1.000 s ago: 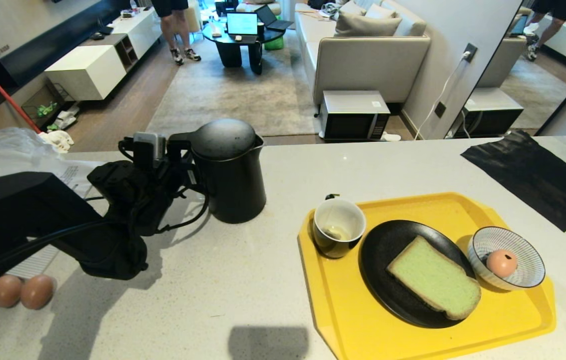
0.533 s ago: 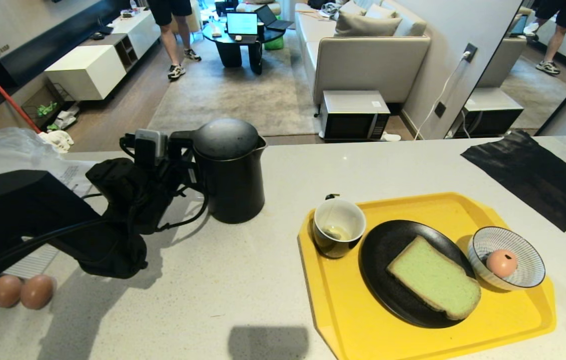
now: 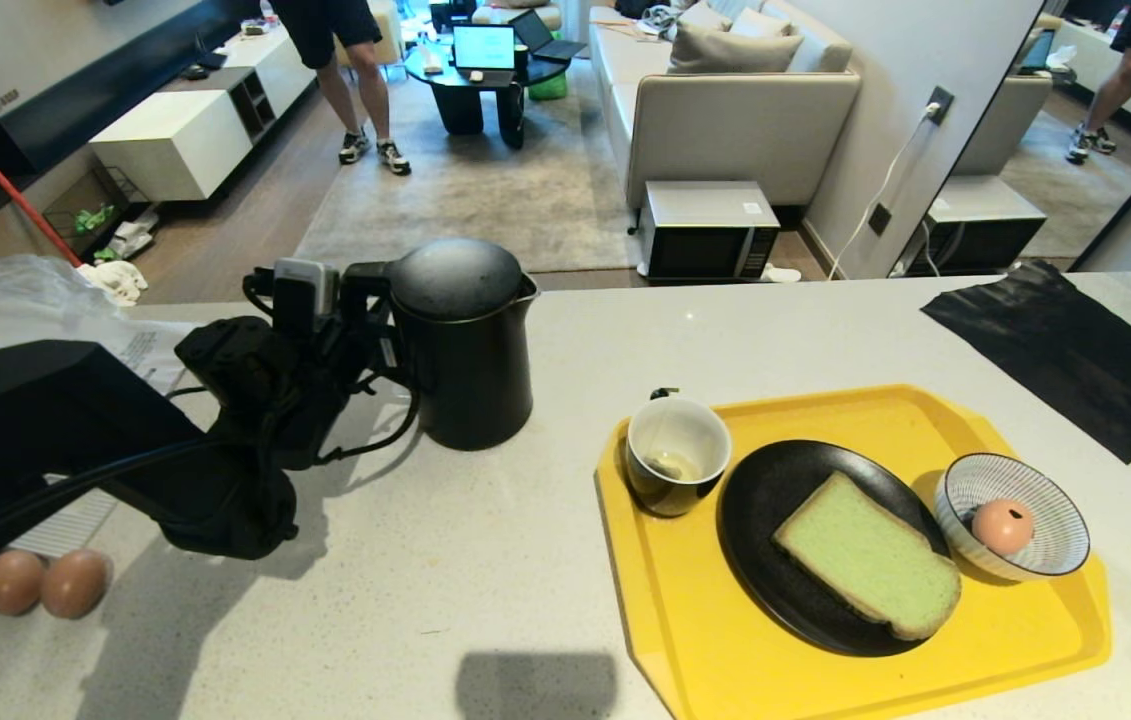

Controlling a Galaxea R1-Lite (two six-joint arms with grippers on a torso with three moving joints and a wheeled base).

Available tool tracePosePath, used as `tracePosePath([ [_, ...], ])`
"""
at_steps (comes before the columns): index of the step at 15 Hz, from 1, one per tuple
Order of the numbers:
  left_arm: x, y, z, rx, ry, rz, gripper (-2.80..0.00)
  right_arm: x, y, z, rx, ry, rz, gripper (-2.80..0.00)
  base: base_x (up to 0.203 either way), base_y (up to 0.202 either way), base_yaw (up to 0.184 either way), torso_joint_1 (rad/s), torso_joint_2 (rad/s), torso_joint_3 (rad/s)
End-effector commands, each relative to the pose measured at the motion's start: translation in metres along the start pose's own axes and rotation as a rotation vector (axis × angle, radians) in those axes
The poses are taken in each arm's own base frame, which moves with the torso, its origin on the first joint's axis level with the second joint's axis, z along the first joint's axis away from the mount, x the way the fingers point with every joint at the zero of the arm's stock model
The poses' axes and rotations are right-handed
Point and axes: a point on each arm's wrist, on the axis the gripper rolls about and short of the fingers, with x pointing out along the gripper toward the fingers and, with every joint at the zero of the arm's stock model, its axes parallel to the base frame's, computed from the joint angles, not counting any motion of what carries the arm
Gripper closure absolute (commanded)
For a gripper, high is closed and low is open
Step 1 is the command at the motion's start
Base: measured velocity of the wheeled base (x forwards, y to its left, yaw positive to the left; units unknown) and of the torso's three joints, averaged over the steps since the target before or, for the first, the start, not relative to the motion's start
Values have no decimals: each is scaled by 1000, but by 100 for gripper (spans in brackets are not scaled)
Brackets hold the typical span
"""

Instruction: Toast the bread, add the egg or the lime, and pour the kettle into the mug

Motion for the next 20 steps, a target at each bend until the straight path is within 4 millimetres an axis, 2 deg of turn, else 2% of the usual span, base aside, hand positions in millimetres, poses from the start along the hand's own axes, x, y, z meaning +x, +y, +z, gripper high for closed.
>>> tracePosePath([
  [1, -3, -2, -3, 2, 12, -7, 0, 0, 0, 0, -1, 0, 1, 0, 0, 0, 0, 0, 0, 0],
  [2, -4, -2, -4, 4, 12, -8, -280, 0, 0, 0, -1, 2, 1, 0, 0, 0, 0, 0, 0, 0],
  [6, -11, -3, -5, 3, 34, -13, -280, 0, 0, 0, -1, 0, 1, 0, 0, 0, 0, 0, 0, 0],
  [10, -44, -12, -7, -3, 141, -54, -280, 0, 0, 0, -1, 2, 1, 0, 0, 0, 0, 0, 0, 0],
  [13, -74, -25, 13, 1, 169, -104, -280, 0, 0, 0, -1, 0, 1, 0, 0, 0, 0, 0, 0, 0],
  [17, -96, -32, 46, 44, 116, -144, -280, 0, 0, 0, -1, 2, 1, 0, 0, 0, 0, 0, 0, 0],
  [20, -122, -40, 76, 47, 66, -172, -280, 0, 0, 0, -1, 1, 1, 0, 0, 0, 0, 0, 0, 0],
])
